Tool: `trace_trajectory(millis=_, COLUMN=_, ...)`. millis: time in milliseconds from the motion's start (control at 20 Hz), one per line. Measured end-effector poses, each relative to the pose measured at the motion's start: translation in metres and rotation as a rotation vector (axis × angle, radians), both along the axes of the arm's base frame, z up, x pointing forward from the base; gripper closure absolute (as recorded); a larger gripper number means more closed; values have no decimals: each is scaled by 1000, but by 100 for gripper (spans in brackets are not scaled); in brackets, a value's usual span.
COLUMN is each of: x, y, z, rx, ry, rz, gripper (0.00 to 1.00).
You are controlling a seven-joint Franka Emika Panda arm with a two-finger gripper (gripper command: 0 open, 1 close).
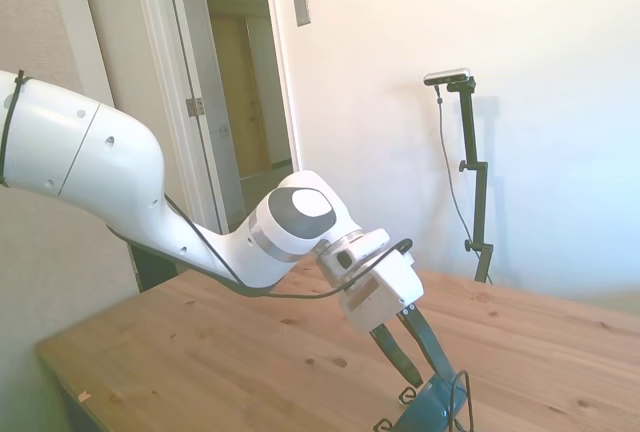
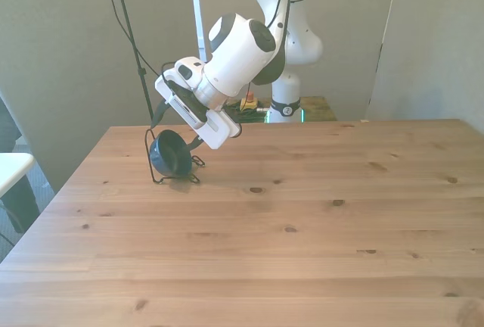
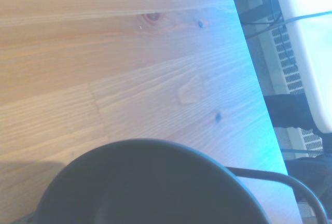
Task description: Unload the bowl
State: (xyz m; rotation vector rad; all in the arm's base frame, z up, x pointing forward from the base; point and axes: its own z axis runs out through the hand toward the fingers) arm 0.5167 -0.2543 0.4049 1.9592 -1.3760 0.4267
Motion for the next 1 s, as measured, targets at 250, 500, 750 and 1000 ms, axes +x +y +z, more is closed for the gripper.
trace_trajectory(millis=250, x=1, y=-2, z=-2, rx=-9, ry=1, rz=-3, gripper=100)
trace_trajectory(millis=500, x=1, y=-6, z=-6, rx=-24, ry=9, rz=-4, gripper=100)
trace_trajectory(millis=750, x=0, y=-10, z=-9, rx=-36, ry=17, rz=-6, gripper=100)
trace_trajectory(millis=1000, x=0, y=-13, z=-9, rx=-53, ry=26, rz=-9, gripper=100)
